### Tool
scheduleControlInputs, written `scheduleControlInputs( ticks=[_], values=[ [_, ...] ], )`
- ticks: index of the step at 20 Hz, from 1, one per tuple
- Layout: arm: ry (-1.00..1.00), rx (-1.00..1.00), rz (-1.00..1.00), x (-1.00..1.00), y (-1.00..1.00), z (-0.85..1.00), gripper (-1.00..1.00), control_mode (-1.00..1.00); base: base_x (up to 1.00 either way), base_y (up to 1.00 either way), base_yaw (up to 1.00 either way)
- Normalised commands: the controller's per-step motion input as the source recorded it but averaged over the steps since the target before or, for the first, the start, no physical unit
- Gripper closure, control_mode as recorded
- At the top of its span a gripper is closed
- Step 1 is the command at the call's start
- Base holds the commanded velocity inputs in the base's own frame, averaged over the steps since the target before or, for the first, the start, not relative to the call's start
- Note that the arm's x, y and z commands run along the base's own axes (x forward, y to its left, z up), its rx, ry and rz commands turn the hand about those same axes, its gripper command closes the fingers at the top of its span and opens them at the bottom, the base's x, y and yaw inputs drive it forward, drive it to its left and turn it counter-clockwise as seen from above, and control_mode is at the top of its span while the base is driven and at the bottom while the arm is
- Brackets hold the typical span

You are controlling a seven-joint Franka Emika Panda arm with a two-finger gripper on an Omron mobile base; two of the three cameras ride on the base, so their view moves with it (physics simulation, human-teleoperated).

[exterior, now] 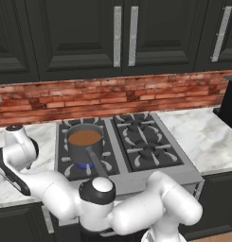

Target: Pick up the sugar cube(s) and place them in the saucepan with hot chocolate.

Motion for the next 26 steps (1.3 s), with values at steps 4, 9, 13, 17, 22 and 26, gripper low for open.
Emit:
scheduleControlInputs(
  ticks=[4,9,13,17,22,26],
  values=[
    [0.00,0.00,0.00,0.08,0.08,0.00,-1.00,-1.00,0.00,0.00,0.00],
    [0.00,0.00,0.00,0.08,0.10,0.00,-1.00,-1.00,0.00,0.00,0.00],
    [0.00,0.00,0.00,0.03,0.16,-0.03,-1.00,-1.00,0.00,0.00,0.00],
    [0.00,0.00,0.00,0.00,0.08,-0.10,-1.00,-1.00,0.00,0.00,0.00],
    [0.00,0.00,0.00,0.00,0.01,-0.15,-1.00,-1.00,0.00,0.00,0.00],
    [0.00,0.00,-0.01,0.00,0.00,-0.17,-1.00,-1.00,0.00,0.00,0.00]
  ],
)
